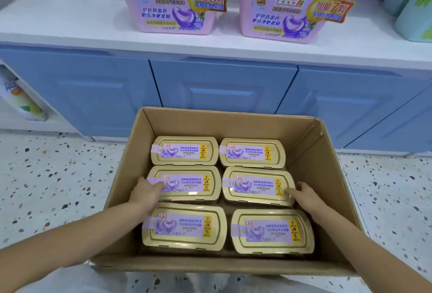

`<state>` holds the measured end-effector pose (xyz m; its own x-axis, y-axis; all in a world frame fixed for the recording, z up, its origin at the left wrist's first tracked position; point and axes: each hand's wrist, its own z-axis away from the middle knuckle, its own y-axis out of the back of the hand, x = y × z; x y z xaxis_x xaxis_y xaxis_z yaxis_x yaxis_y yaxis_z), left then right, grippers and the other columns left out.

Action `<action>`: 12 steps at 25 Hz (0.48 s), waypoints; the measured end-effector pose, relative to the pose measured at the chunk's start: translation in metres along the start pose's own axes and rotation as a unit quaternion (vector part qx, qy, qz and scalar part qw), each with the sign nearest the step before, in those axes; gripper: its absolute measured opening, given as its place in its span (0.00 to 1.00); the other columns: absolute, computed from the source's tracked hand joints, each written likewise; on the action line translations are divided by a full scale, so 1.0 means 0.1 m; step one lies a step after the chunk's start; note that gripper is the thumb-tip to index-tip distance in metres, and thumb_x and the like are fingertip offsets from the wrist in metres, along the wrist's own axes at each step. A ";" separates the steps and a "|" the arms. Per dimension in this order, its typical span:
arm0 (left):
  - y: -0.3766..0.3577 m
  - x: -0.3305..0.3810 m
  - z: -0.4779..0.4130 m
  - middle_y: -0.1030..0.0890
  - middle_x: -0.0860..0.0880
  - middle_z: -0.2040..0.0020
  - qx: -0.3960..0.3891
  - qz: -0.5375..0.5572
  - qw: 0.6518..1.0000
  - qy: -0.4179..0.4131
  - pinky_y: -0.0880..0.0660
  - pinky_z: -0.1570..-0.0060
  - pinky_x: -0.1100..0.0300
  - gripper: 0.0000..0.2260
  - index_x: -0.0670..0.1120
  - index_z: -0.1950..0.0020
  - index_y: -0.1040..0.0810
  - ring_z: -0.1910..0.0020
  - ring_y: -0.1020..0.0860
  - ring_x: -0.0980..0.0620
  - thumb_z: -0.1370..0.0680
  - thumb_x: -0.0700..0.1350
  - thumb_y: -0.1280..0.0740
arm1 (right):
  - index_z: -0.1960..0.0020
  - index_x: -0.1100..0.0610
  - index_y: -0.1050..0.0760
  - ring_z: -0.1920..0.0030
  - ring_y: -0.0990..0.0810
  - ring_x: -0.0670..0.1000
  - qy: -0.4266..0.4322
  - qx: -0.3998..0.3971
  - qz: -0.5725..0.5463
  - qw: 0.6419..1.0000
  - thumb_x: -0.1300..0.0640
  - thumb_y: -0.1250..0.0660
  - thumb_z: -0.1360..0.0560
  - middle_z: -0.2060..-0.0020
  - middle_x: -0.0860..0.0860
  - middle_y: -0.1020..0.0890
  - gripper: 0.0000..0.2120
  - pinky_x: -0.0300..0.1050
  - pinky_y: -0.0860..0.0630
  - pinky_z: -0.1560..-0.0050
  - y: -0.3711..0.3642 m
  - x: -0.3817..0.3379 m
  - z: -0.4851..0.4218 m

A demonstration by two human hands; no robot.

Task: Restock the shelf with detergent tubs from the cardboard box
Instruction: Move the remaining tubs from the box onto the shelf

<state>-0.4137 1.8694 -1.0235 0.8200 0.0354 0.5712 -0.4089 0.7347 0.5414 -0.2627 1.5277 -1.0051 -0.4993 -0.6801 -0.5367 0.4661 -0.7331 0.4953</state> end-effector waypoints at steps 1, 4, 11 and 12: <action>-0.01 0.00 -0.01 0.23 0.36 0.46 0.000 0.004 1.000 0.007 0.31 0.52 0.54 0.18 0.34 0.38 0.30 0.49 0.24 0.39 0.25 0.42 0.36 | 0.32 0.65 0.35 0.51 0.24 0.56 -0.007 -0.013 -0.023 1.000 0.58 0.38 0.23 0.50 0.56 0.23 0.23 0.49 0.28 0.49 -0.01 0.03 -0.03; -0.07 -0.09 -0.14 0.22 0.36 0.46 -0.031 0.026 0.998 0.045 0.33 0.56 0.58 0.17 0.33 0.39 0.26 0.55 0.26 0.43 0.23 0.42 0.38 | 0.37 0.66 0.30 0.53 0.22 0.56 -0.011 -0.028 -0.049 0.998 0.58 0.38 0.23 0.52 0.57 0.20 0.18 0.53 0.26 0.45 -0.05 0.06 -0.11; -0.10 -0.24 -0.52 0.23 0.37 0.39 -0.045 0.101 0.989 0.094 0.27 0.40 0.42 0.25 0.37 0.36 0.27 0.42 0.24 0.37 0.25 0.54 0.35 | 0.49 0.63 0.23 0.46 0.20 0.61 0.024 -0.021 -0.080 0.996 0.51 0.37 0.24 0.48 0.61 0.18 0.14 0.56 0.26 0.41 -0.06 0.11 -0.27; -0.12 -0.29 -0.60 0.22 0.37 0.39 -0.048 0.104 0.989 0.094 0.27 0.40 0.42 0.25 0.37 0.36 0.27 0.43 0.23 0.37 0.25 0.54 0.34 | 0.52 0.62 0.22 0.47 0.20 0.61 0.030 -0.016 -0.077 0.996 0.52 0.36 0.24 0.49 0.62 0.18 0.13 0.57 0.26 0.40 -0.05 0.12 -0.28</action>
<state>-0.4088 1.9001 -1.0832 0.7860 0.3111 0.5343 -0.5438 0.7590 0.3580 -0.2505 1.5237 -1.0331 -0.5223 -0.5579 -0.6449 0.4110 -0.8273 0.3829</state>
